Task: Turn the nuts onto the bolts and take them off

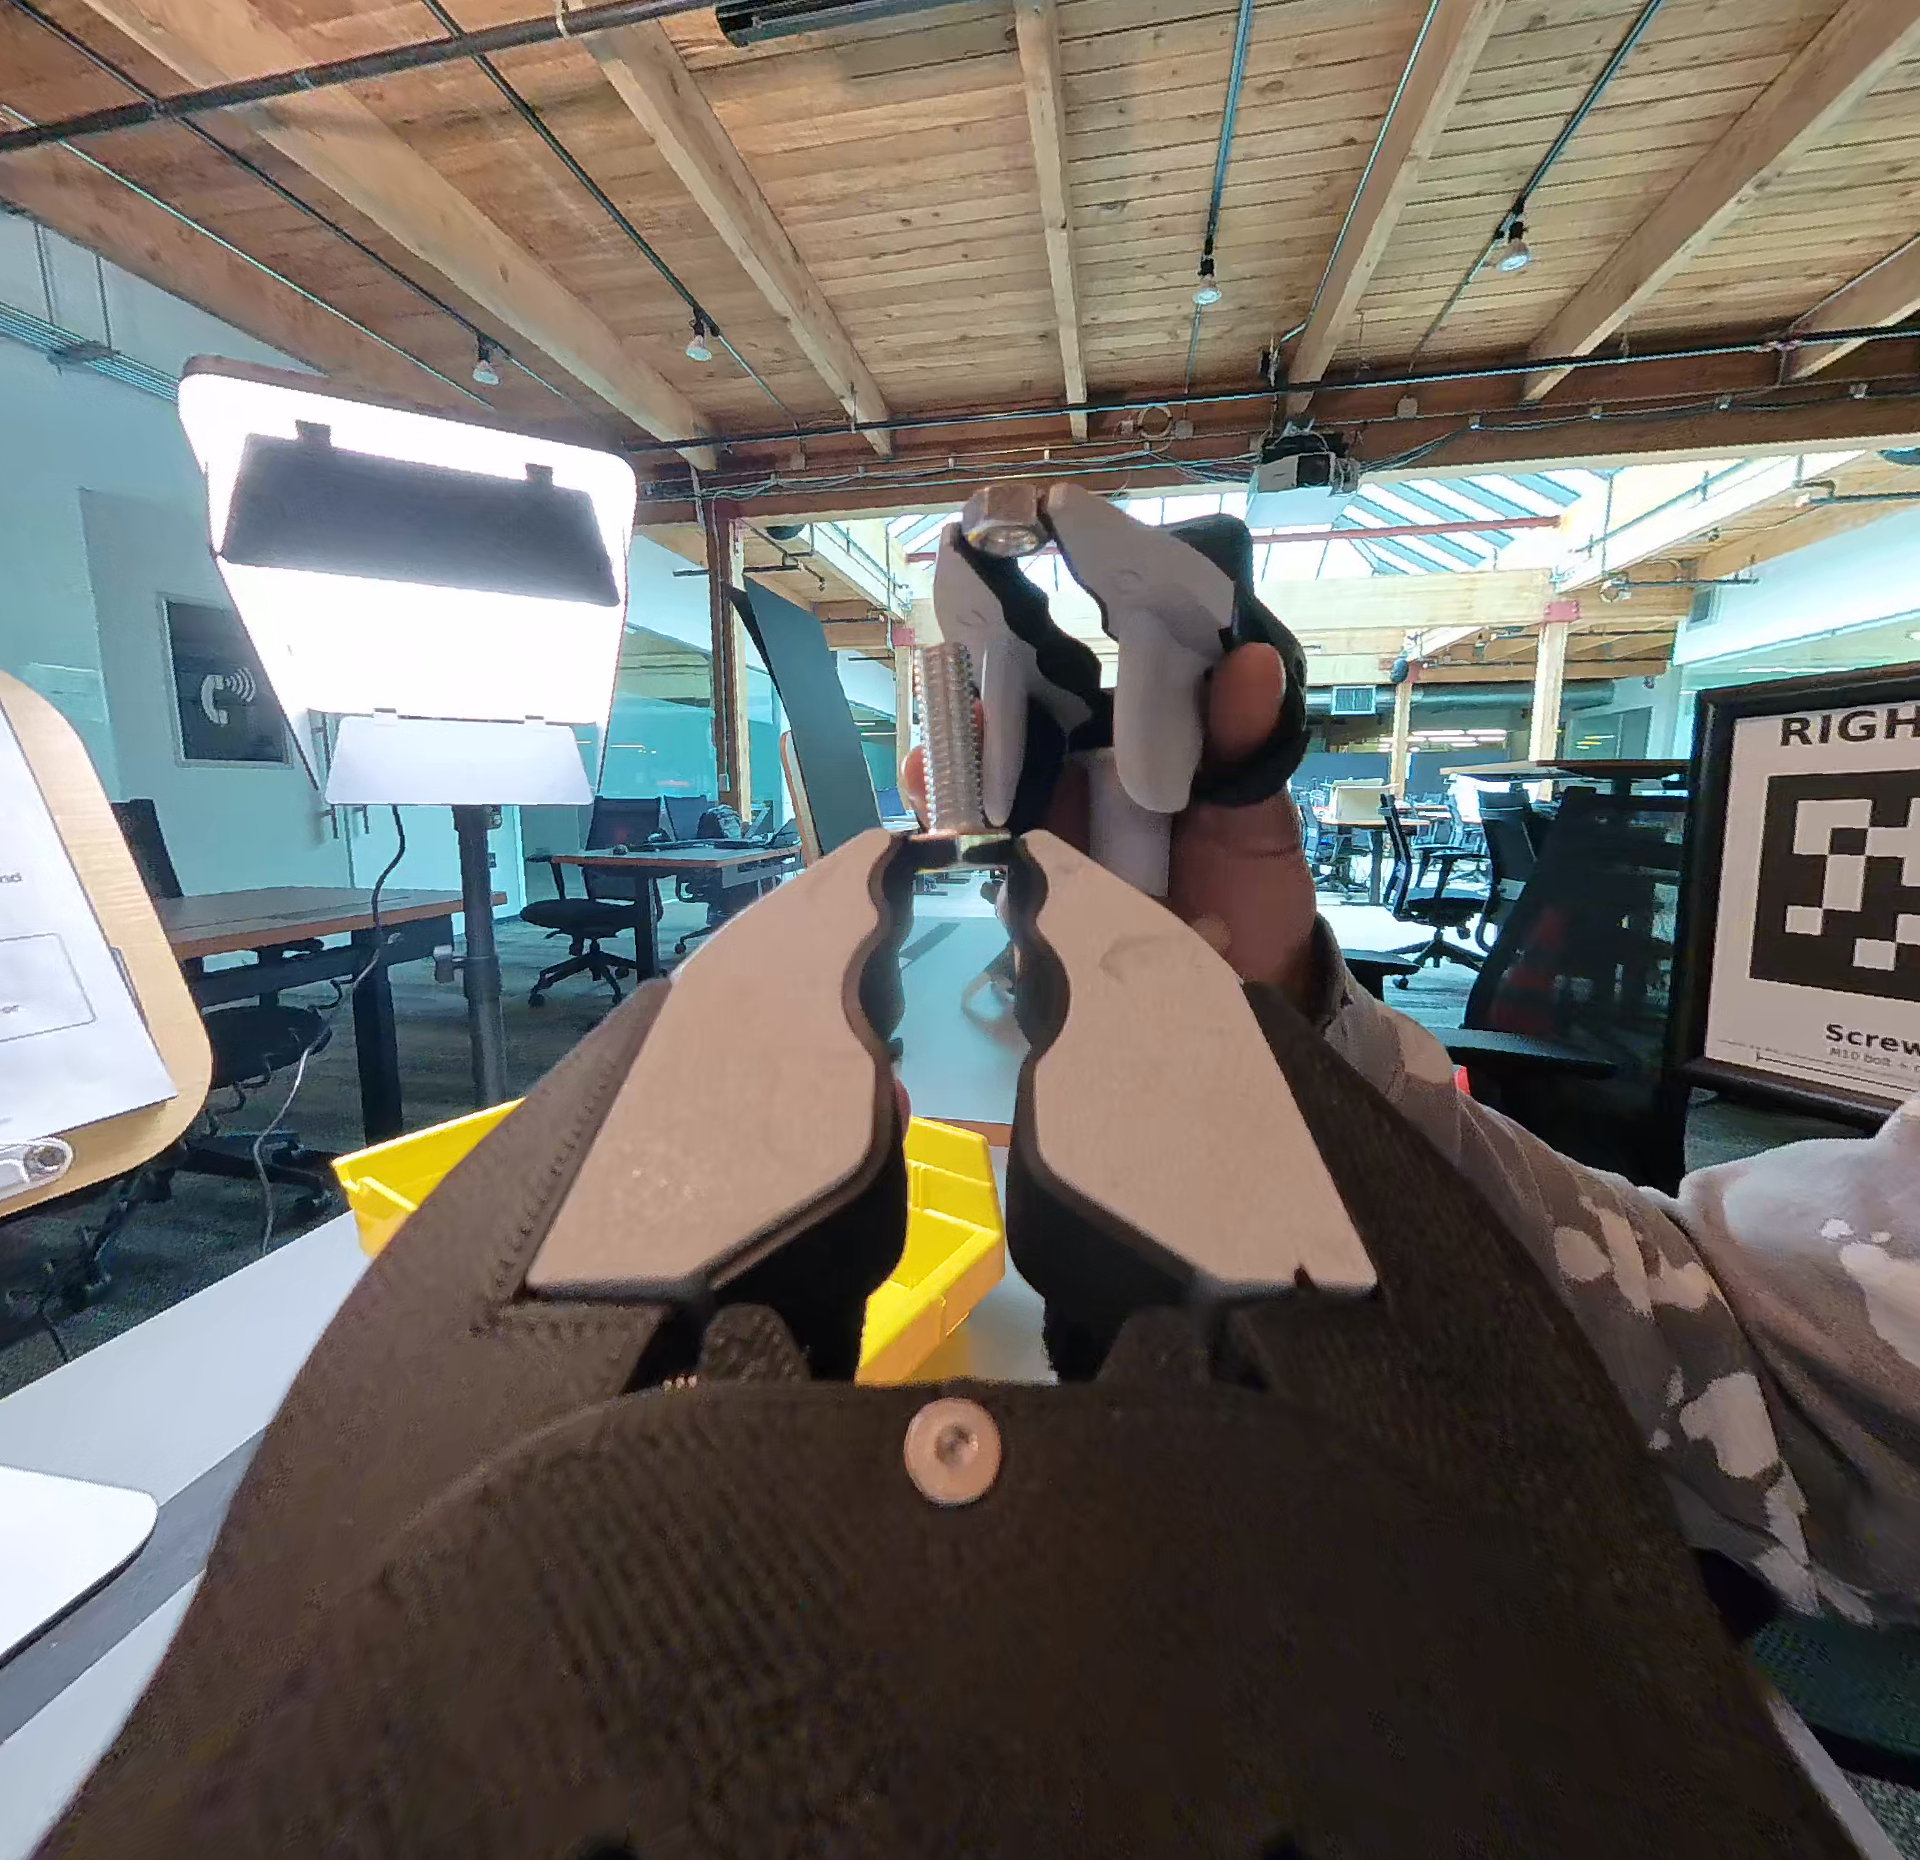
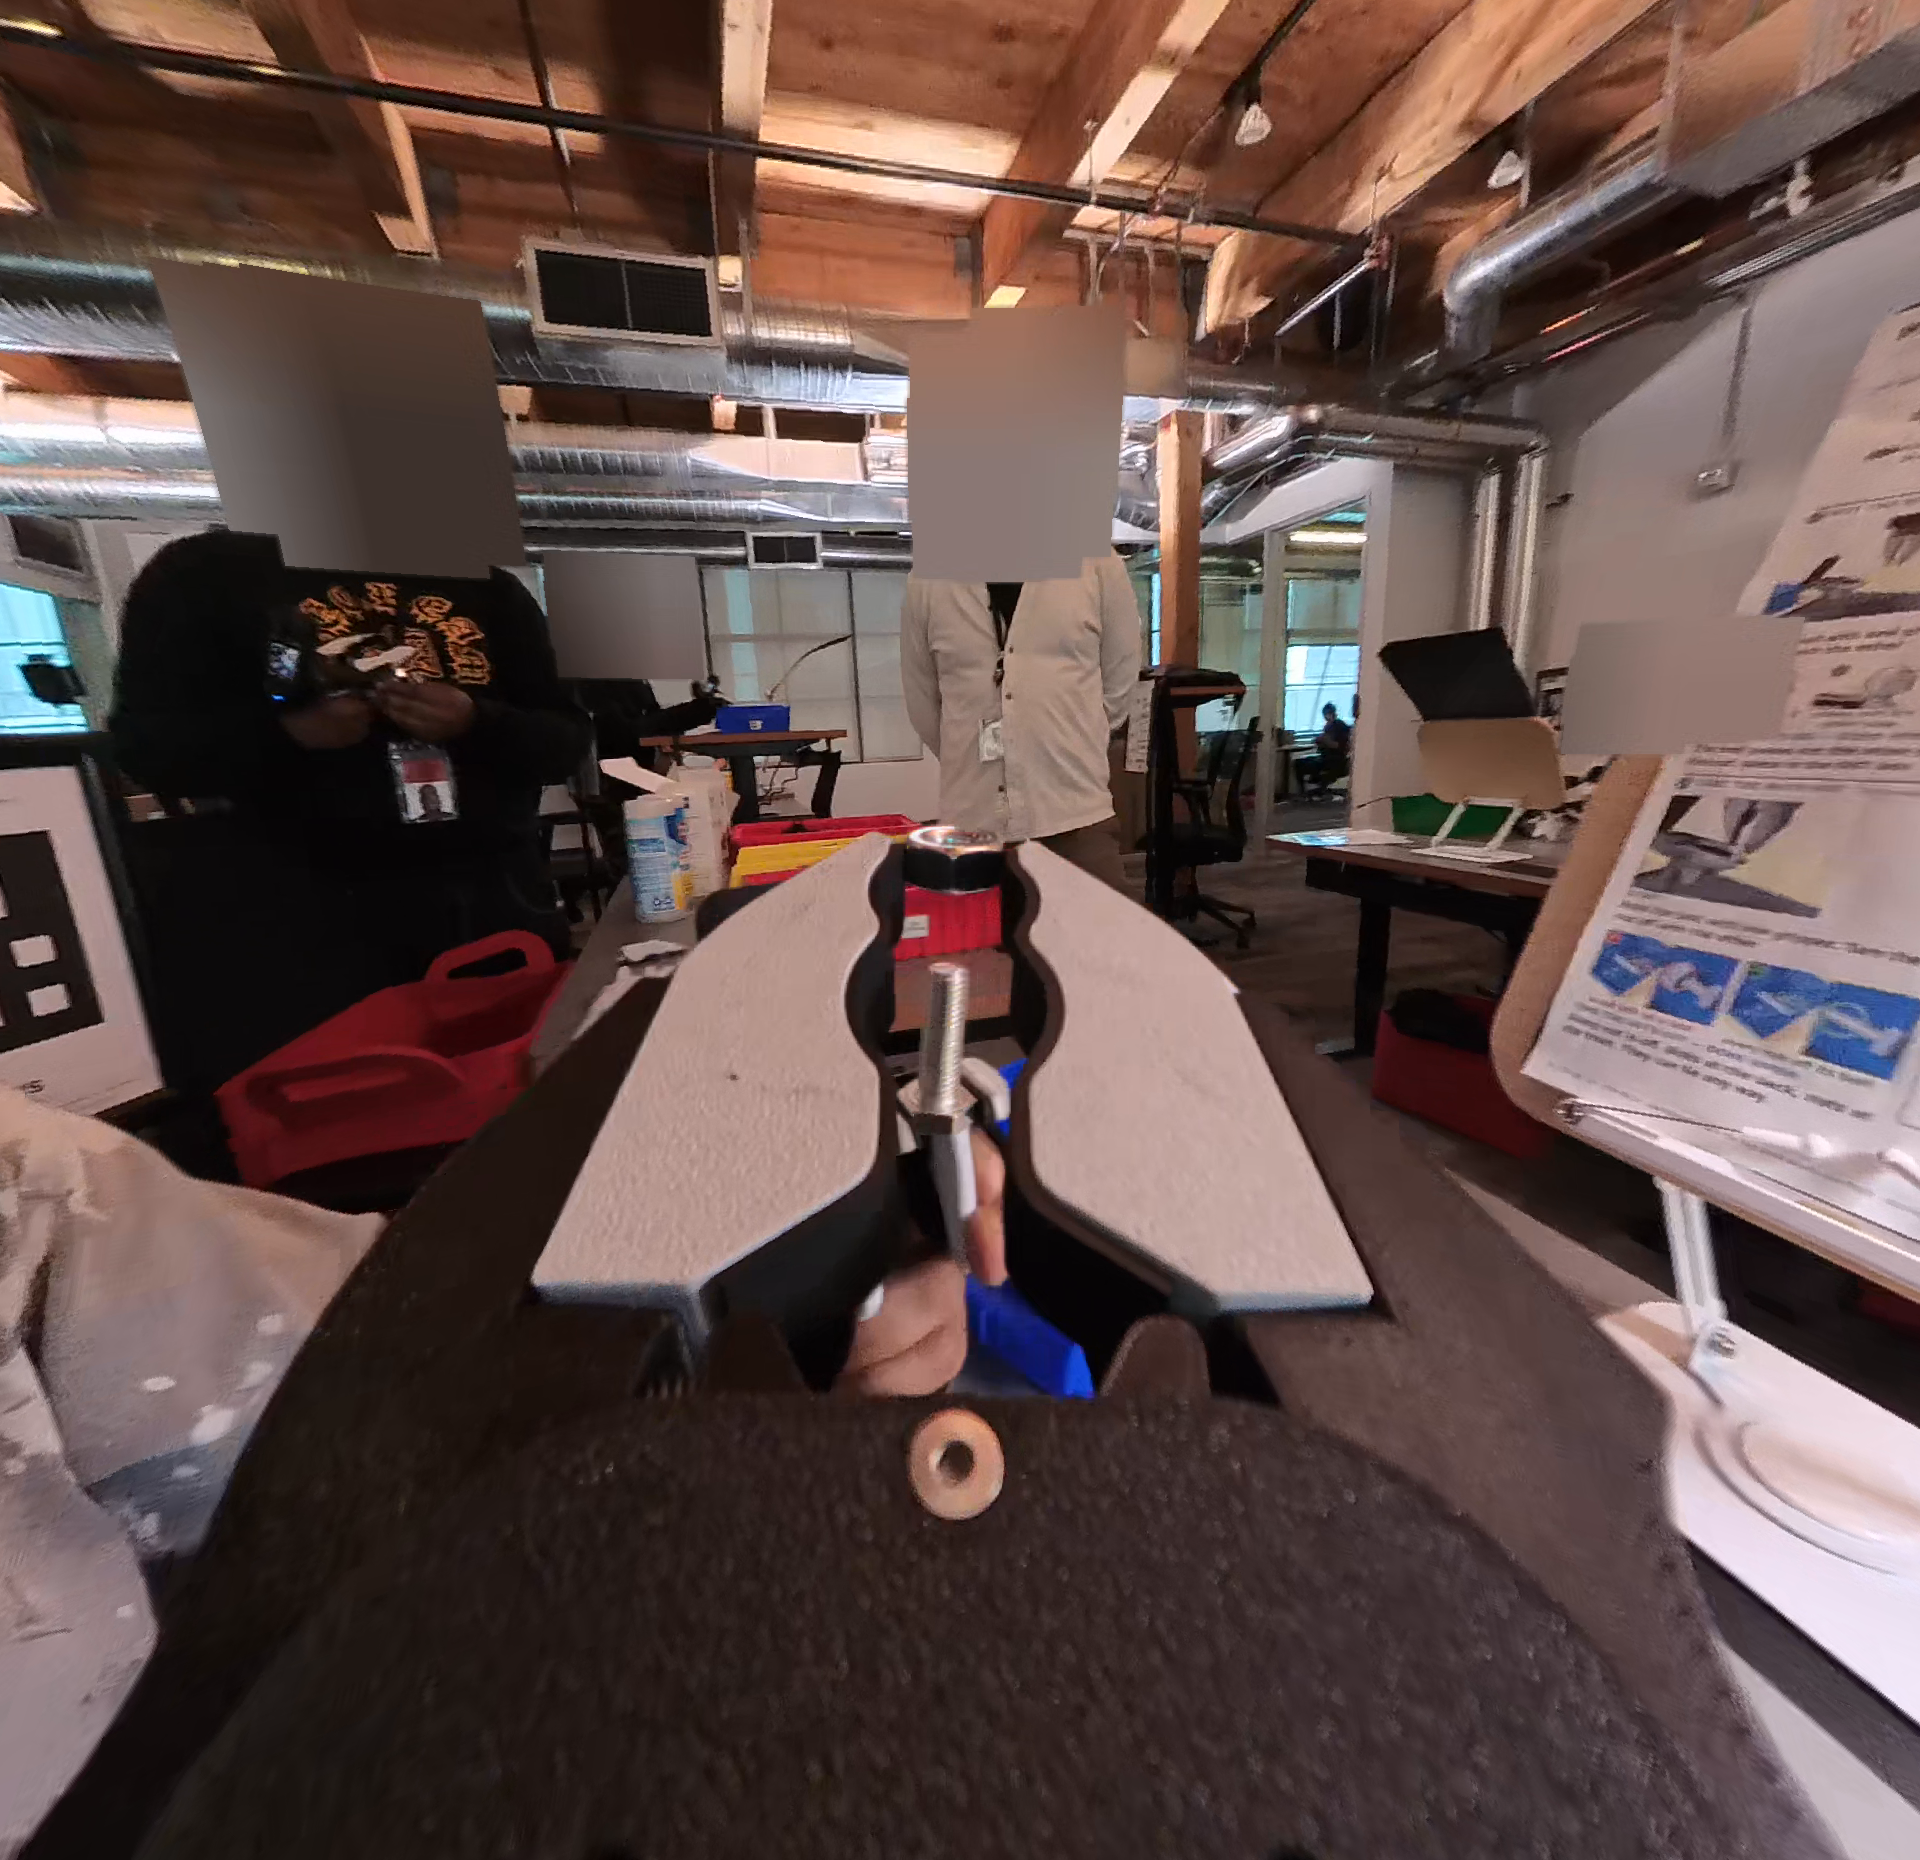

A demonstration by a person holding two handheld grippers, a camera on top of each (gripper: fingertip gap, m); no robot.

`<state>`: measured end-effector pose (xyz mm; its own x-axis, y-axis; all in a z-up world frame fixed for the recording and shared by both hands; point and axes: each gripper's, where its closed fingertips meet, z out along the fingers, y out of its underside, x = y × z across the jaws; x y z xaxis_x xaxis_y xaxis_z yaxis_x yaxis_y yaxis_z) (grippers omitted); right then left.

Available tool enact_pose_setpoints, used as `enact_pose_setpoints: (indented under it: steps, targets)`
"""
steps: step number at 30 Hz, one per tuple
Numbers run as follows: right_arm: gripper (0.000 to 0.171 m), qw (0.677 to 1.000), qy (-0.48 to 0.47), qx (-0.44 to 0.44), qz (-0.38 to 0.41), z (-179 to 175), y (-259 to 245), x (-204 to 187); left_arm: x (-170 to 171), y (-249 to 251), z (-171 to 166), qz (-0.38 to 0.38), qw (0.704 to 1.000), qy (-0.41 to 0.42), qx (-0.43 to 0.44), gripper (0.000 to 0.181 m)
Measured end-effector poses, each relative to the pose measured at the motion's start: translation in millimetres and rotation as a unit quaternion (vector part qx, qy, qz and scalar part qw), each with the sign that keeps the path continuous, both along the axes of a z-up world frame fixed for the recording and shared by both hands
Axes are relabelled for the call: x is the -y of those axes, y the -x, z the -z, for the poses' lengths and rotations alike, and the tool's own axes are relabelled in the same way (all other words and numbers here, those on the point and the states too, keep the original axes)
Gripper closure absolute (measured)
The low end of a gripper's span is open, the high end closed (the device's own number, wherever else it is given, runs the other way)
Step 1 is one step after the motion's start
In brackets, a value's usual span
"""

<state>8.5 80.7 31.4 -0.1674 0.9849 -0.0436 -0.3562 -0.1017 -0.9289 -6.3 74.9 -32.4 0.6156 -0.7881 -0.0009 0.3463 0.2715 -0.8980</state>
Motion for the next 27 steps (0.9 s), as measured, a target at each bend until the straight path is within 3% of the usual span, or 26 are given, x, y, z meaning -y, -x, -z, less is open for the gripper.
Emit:
enact_pose_setpoints:
  steps: [3, 6, 9, 13, 18, 27]
  targets:
    - [0.154, 0.998, -0.001, 0.024, 0.062, 7.8, -3.9, -27.7, -0.8, 3.2, -0.9, -0.005, 1.000, 0.001, 0.003, 0.163]
    - [0.154, 0.979, -0.001, 0.122, 0.165, 49.2, -1.2, -84.2, -1.1, 9.6, -4.3, -0.014, 1.000, 0.000, 0.006, 0.164]
    - [0.154, 0.919, 0.003, 0.292, 0.267, 130.6, -8.2, -153.9, -1.6, 17.3, -7.7, -0.023, 1.000, -0.003, 0.009, 0.163]
    - [0.154, 0.825, 0.043, 0.465, 0.320, 238.3, -29.3, -211.2, -2.6, 24.7, -10.6, -0.031, 0.999, -0.003, 0.008, 0.163]
    - [0.154, 0.702, 0.027, 0.611, 0.366, 311.4, -63.2, -238.0, -2.8, 31.3, -13.9, -0.040, 0.999, -0.006, 0.004, 0.163]
    - [0.154, 0.656, 0.007, 0.686, 0.316, 343.5, -70.1, -224.5, -2.7, 36.7, -16.7, -0.046, 0.999, -0.004, -0.005, 0.163]
